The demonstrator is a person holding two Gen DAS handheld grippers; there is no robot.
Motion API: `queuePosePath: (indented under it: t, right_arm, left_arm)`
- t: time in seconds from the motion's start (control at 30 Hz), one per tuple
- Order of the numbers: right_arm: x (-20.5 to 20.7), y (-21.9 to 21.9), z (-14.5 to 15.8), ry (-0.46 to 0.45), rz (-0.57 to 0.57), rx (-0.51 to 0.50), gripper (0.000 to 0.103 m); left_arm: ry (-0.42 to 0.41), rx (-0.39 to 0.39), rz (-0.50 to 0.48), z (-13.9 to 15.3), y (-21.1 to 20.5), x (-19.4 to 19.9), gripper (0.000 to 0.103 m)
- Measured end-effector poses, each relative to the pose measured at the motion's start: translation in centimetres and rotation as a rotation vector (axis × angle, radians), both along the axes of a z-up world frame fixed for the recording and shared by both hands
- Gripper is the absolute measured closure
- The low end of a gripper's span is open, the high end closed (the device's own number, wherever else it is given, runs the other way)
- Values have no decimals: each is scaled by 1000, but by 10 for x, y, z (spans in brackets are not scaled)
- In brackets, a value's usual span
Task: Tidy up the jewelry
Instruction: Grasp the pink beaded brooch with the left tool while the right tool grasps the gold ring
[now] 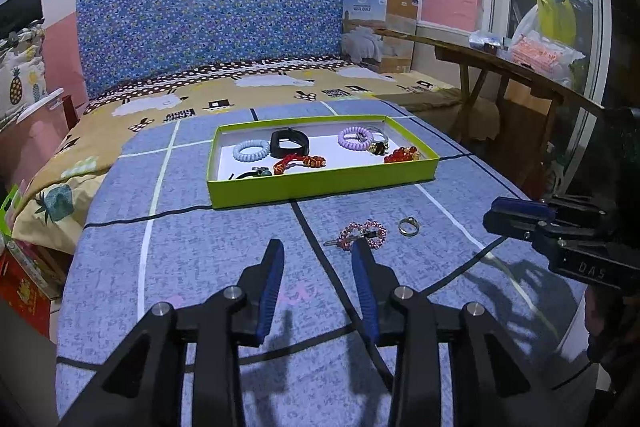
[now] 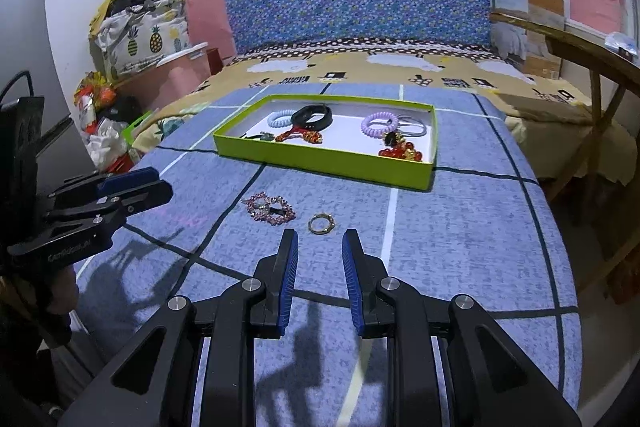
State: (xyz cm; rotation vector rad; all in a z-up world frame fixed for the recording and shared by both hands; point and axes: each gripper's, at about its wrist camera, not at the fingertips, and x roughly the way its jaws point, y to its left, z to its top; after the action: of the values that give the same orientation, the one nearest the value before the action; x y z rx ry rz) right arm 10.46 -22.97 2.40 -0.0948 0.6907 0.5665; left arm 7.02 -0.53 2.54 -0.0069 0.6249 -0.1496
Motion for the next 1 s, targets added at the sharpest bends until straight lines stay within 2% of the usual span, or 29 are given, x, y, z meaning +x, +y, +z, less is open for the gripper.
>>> queuePosePath:
  t: [0.17,0.23,0.27,0.3,0.63,1.0]
  right_arm:
    - [10,7,-8,20,20,-10,79]
    - [14,10,-10,26,29,-17,74]
    - [16,12,-12,29,33,-22,65]
    - [18,13,-13,33,38,-29,62]
    - [35,25,-26,71,57,-85,62]
    - [50,28,-35,142,63,-81,62]
  left_arm:
    - [11,22,-40,-2,-6,15,64]
    - [20,28,-63,-4,-8,22,62]
    - [26,29,-76,-5,-9,25,61]
    - [32,31,-82,-7,-9,29,61]
    - [114,43,-180,-23,-20,60,61]
    - [181,74,-277,-32,-31,84,61]
